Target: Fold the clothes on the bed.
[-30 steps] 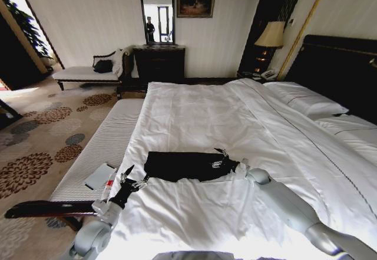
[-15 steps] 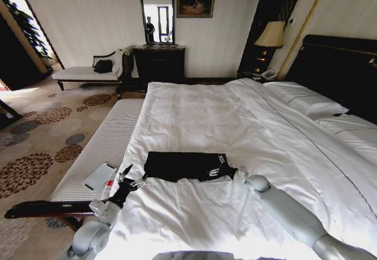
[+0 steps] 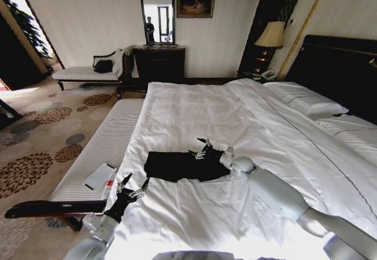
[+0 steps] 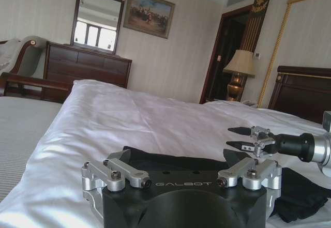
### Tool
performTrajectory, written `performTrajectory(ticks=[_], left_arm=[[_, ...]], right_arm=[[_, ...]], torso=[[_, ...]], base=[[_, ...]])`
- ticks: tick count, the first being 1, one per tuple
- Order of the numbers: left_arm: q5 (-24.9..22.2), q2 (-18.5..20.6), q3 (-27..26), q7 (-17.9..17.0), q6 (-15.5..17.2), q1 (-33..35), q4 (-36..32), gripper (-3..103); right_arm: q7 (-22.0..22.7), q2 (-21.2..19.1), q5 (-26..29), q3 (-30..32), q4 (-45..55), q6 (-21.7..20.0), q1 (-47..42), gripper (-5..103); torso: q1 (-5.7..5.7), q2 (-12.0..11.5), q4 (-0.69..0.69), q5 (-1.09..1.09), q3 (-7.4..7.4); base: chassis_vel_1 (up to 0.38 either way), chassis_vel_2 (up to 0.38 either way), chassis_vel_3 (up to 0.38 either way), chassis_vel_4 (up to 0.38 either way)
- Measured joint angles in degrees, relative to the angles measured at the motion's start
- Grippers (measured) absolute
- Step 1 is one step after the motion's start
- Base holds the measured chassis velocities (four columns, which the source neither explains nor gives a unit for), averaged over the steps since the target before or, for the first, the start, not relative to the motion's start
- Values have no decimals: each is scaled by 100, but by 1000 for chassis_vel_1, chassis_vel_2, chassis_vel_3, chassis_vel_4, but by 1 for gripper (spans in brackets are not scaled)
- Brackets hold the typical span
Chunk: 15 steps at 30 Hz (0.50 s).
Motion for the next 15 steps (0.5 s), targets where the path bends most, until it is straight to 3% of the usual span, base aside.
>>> performTrajectory(ticks=[6, 15], left_arm=[[-81, -40, -211, 42, -33, 196, -182, 100], [-220, 25, -329, 40, -22, 228, -375, 100]], right_arm=[[-74, 289, -241, -254, -429, 56, 65, 100], [-137, 266, -612, -457, -265, 168, -144, 100]], torso=[[0, 0, -2, 0, 0], [0, 0, -1, 1, 0]], base=[[0, 0, 0, 0], [0, 0, 0, 0]])
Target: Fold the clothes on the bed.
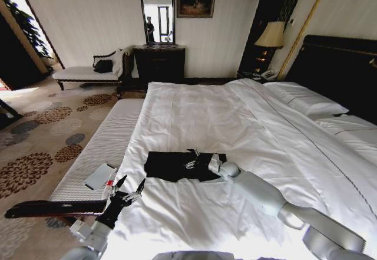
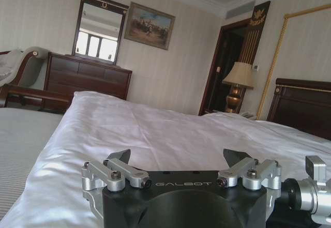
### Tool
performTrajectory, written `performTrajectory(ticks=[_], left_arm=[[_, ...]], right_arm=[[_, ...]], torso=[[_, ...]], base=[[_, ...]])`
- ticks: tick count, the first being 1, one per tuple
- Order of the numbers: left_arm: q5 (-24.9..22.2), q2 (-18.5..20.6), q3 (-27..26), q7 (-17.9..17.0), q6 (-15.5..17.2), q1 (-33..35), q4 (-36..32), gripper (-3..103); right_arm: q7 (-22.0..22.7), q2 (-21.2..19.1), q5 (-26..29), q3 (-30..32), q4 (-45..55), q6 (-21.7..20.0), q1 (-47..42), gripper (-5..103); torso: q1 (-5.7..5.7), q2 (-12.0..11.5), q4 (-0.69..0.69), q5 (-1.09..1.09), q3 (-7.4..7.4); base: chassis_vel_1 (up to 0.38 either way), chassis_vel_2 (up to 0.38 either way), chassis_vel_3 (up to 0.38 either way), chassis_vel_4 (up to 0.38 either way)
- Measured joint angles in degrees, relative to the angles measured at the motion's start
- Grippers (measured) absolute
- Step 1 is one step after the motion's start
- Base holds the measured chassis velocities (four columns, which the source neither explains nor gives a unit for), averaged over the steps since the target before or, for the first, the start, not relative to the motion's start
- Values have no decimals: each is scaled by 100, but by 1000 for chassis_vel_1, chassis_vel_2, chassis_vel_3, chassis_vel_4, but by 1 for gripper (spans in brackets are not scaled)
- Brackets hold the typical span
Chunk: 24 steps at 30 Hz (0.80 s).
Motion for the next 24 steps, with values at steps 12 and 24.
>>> performTrajectory(ticks=[12, 24], left_arm=[[-116, -31, -176, -2, 8, 73, -125, 100], [-218, -104, -513, -2, 8, 329, -466, 100]], right_arm=[[214, 138, 494, -186, 346, -180, 346, 100], [207, 1510, 441, -932, -611, -165, 698, 100]], torso=[[0, 0, 1, -1, 0], [0, 0, 1, -1, 0]], base=[[0, 0, 0, 0], [0, 0, 0, 0]])
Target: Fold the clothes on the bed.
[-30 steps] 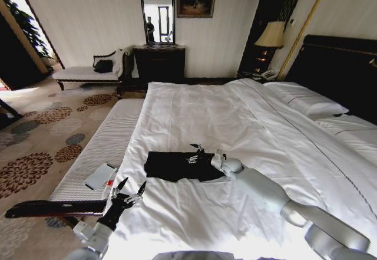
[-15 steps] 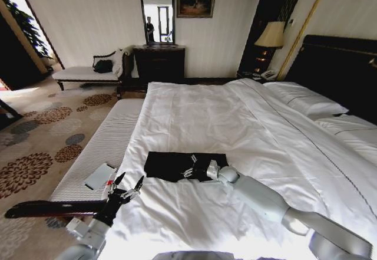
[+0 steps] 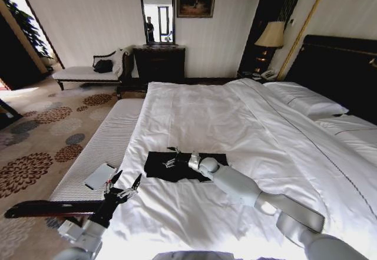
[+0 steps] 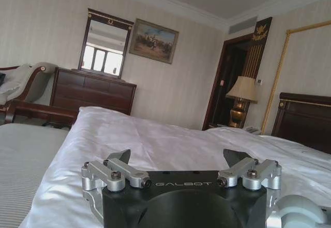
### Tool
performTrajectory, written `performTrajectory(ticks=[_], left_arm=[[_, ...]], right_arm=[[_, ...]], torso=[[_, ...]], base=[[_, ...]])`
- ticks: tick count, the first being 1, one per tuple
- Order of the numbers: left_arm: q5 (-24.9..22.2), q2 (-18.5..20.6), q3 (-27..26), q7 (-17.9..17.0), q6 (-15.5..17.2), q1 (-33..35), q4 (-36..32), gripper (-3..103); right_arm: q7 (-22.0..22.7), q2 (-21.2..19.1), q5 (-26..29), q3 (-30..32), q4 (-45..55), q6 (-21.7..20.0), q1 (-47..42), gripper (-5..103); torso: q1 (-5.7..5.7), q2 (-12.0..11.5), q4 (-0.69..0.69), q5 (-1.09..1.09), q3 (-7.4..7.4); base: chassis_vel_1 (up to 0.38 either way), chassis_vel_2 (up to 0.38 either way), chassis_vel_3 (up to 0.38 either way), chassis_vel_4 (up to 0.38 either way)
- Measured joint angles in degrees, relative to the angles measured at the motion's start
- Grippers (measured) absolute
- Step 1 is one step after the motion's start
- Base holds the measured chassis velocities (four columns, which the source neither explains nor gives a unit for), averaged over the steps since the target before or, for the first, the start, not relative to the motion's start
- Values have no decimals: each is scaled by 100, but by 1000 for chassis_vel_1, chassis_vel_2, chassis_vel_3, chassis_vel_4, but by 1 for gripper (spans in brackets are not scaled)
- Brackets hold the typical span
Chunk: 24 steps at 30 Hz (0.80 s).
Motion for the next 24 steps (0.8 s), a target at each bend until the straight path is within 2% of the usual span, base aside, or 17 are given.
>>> performTrajectory(ticks=[8, 13, 17, 24], left_arm=[[-85, 57, -98, 0, 1, 12, 0, 100], [-112, 88, -86, -1, 14, -18, -1, 100], [-139, 92, -86, -16, 38, -35, -41, 100], [-191, 88, -208, -19, 44, 10, -59, 100]], right_arm=[[-11, 72, -184, -92, -36, 60, -75, 100], [51, 41, 187, 19, 72, -18, 151, 100], [62, 290, 256, 47, -219, -31, 383, 100], [-69, 653, -145, -66, -871, 117, 273, 100]], torso=[[0, 0, -3, -1, 0], [0, 0, -3, -1, 0], [1, 0, 0, -1, 0], [0, 0, -1, 1, 0]], base=[[0, 0, 0, 0], [0, 0, 0, 0], [0, 0, 0, 0], [0, 0, 0, 0]])
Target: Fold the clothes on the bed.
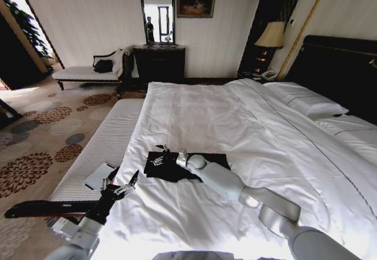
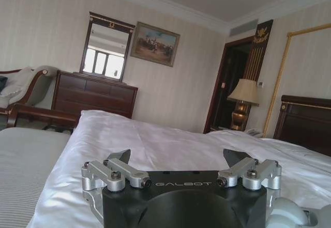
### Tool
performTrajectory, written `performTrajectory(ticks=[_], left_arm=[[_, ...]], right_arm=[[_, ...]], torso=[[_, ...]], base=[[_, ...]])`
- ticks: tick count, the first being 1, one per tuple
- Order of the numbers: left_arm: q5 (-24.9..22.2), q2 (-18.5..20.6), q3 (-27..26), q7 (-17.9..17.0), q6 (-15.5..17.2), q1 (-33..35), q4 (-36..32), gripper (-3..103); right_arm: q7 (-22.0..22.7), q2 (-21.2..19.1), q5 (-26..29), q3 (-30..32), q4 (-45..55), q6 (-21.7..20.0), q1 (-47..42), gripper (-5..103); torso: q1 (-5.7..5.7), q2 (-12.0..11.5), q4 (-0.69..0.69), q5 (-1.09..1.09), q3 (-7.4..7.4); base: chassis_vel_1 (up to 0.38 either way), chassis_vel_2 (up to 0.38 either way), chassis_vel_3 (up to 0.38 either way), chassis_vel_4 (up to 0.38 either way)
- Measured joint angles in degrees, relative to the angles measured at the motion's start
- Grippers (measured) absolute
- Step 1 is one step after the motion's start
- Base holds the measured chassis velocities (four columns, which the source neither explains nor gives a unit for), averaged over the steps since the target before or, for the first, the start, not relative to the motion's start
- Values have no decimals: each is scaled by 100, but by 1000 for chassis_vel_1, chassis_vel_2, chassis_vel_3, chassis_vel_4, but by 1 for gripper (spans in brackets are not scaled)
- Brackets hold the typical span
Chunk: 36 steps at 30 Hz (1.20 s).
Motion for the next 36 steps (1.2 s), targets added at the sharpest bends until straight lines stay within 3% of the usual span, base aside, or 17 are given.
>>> performTrajectory(ticks=[6, 10, 12, 16, 17, 19, 21, 23, 28, 36], left_arm=[[-22, 4, 35, 0, 13, -37, 23, 100], [-20, 26, 145, -15, 35, -137, 40, 100], [-18, 37, 260, -37, 57, -222, 41, 100], [17, 58, 431, -71, 88, -329, 39, 100], [74, 80, 566, -103, 109, -403, 38, 100], [101, 96, 630, -119, 122, -439, 35, 100], [190, 147, 843, -189, 160, -568, 27, 100], [209, 157, 884, -198, 167, -598, 27, 100], [253, 260, 1112, -305, 238, -795, 22, 100], [281, 384, 1178, -400, 316, -838, -86, 100]], right_arm=[[25, 93, -67, 81, -185, 27, -211, 100], [193, -147, 314, 181, 282, -111, -155, 100], [366, -476, 885, 335, 807, -267, -121, 100], [550, -882, 1347, 666, 1278, -377, -238, 100], [647, -1222, 1539, 928, 1545, -422, -365, 100], [693, -1416, 1639, 1070, 1676, -449, -442, 100], [783, -1995, 1856, 1562, 2049, -526, -752, 100], [783, -2082, 1864, 1692, 2108, -541, -838, 100], [689, -2413, 1696, 2737, 2371, -534, -1670, 100], [407, -2320, 839, 3782, 2268, -237, -3062, 100]], torso=[[0, 0, 0, 0, 0], [0, 0, 0, 0, 0], [0, 0, 2, 0, 0], [0, 0, 1, 2, 0], [0, 0, 1, 1, 0], [0, 0, -1, 1, 0], [0, 0, -5, 0, -1], [0, 0, -5, 2, 0], [0, 0, 0, 2, 0], [-1, 0, -1, 1, -1]], base=[[0, 0, 0, 0], [0, 0, 0, 0], [0, 0, 0, 0], [0, 0, 0, 0], [0, 0, 0, 0], [0, 0, 0, 0], [0, 0, 0, 0], [0, 0, 0, 0], [0, 0, 0, 0], [0, 0, 0, 0]])
